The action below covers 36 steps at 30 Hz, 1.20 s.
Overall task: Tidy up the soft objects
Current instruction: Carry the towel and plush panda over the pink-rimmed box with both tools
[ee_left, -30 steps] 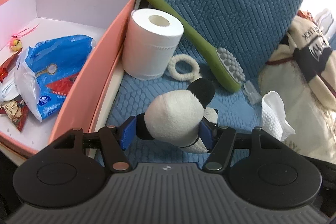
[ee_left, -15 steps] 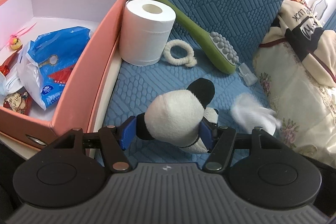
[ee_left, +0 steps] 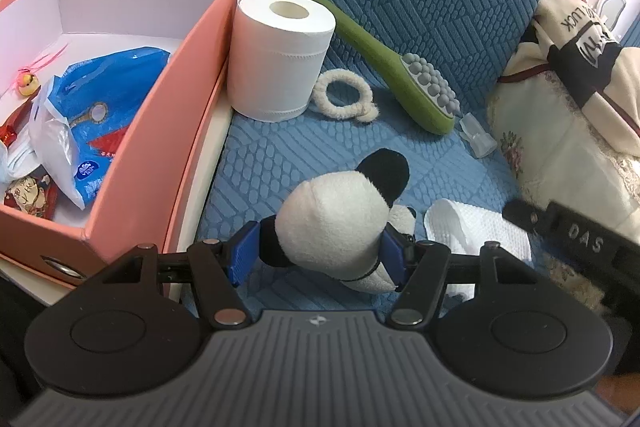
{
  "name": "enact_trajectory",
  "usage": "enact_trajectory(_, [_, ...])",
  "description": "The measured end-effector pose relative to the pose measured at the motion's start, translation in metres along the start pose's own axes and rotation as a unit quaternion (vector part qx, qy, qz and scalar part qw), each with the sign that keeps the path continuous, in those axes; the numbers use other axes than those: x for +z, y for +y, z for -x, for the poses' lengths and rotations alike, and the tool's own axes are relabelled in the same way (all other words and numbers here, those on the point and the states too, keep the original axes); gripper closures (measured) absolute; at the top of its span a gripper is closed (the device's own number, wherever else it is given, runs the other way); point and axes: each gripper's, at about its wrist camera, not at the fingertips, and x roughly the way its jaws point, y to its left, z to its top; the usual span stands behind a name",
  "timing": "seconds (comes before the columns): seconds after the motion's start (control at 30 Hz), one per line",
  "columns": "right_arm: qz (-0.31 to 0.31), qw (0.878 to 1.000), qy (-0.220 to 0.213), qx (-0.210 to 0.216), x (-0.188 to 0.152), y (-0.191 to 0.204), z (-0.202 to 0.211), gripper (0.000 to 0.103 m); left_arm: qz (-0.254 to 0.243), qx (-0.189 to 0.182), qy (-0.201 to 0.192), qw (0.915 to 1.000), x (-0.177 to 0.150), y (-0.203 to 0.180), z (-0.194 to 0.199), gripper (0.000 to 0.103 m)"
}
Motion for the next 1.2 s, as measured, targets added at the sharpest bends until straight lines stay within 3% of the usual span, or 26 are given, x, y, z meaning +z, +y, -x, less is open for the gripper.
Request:
enact_trajectory(0.17, [0.013, 0.998, 0.054, -0.006, -0.003, -0.003, -0.034, 0.039, -0.005, 0.003, -0.002, 1.0, -0.001, -0.002, -0.001, 0.034])
enact_trajectory(0.3, [0.013, 0.997, 0.071, -0.003, -0.007, -0.005, -0.047, 0.039, -0.004, 0.004, -0.003, 1.0, -0.001, -0.002, -0.002, 0.034])
enact_trajectory(0.43, [0.053, 0.994, 0.091, -0.021, -0.016, 0.004, -0.054, 0.039, -0.007, 0.006, -0.003, 1.0, 0.0, -0.002, -0.003, 0.034])
enact_trajectory(0.7, [0.136, 0.985, 0.09, -0.049, -0.026, 0.021, -0.058, 0.037, -0.004, 0.01, -0.005, 0.9999, 0.0, 0.001, 0.0, 0.034])
enact_trajectory(0.8, [0.128, 0.986, 0.091, -0.053, -0.022, 0.019, -0.056, 0.048, -0.005, 0.011, -0.006, 0.9999, 0.001, 0.002, 0.002, 0.034])
enact_trajectory(0.87, [0.123, 0.987, 0.09, -0.055, -0.021, 0.017, -0.054, 0.07, -0.006, 0.011, -0.007, 0.9999, 0.001, 0.002, 0.002, 0.034])
enact_trajectory(0.97, [0.103, 0.989, 0.095, -0.047, -0.017, 0.014, -0.052, 0.091, -0.009, 0.011, -0.006, 0.9999, 0.001, 0.002, 0.003, 0.034])
enact_trajectory(1.2, [0.069, 0.994, 0.085, -0.028, -0.009, 0.01, -0.035, 0.095, -0.02, 0.005, -0.007, 0.9998, 0.003, -0.002, 0.005, 0.034])
